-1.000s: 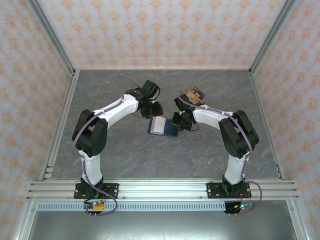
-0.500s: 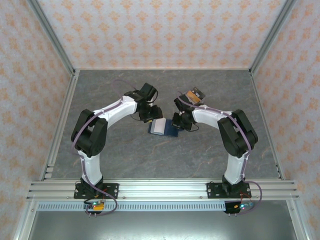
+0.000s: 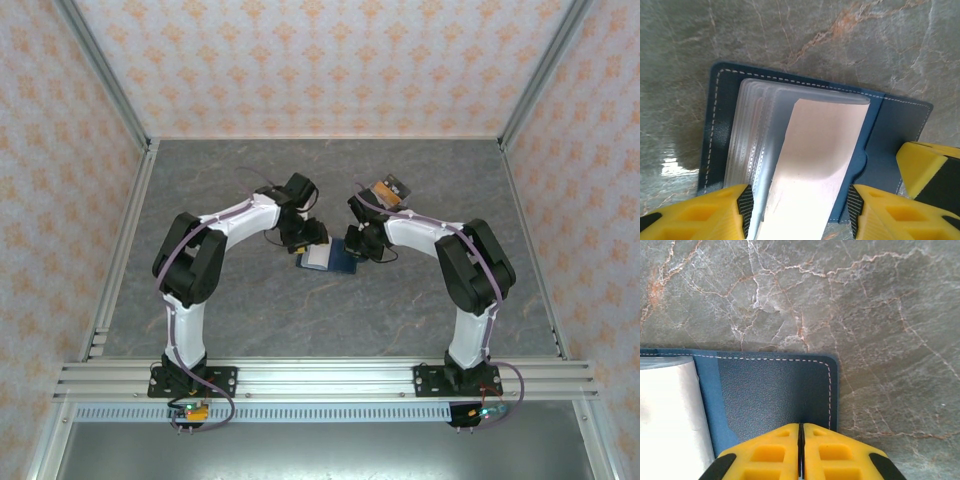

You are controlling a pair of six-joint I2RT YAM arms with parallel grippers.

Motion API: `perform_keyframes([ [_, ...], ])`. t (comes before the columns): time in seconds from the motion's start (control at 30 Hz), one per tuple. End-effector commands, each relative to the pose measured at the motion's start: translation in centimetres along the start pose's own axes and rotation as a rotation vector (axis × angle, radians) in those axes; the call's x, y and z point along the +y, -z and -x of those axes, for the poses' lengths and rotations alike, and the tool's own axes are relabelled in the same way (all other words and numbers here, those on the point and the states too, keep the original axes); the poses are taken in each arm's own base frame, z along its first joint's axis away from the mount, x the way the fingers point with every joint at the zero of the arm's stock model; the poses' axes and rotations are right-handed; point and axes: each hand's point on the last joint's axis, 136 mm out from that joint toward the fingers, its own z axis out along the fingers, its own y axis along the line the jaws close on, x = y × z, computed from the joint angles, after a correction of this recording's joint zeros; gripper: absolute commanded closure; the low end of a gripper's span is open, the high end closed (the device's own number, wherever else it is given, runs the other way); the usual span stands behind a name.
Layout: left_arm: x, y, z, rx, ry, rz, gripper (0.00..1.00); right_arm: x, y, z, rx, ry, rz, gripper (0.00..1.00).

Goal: Take the credit cards out of the card holder

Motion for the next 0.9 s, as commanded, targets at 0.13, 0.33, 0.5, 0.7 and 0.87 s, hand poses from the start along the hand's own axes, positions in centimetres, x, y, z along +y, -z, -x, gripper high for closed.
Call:
perform_keyframes([
  [0.13, -0.1, -1.1, -0.7, 0.050, -0.020, -0.002, 0.44, -2.2, -1.5, -0.5, 0.022, 0.003, -0.079, 0.90],
  [0.33, -1.3, -1.5, -1.2, 0.079, -0.035, -0.054, 0.42, -2.2, -1.6, -0.6, 0.024, 0.002, -0.080, 0.90],
  [0.5, -2.5, -1.8, -1.8, 0.110, -0.073, -0.079, 0.40, -2.3, -1.7, -0.6, 0.026, 0.003, -0.082, 0.90],
  [0.7, -3.3, -2.2, -2.2, 0.128, -0.085, -0.103, 0.42, -1.9, -1.3, -0.3, 0.015, 0.005, -0.068, 0.90],
  [0.87, -3.0, -2.4, -2.1, 0.121, -0.082, -0.091, 0.47, 0.2, 0.8, 0.5, -0.018, 0.028, 0.010, 0.90],
])
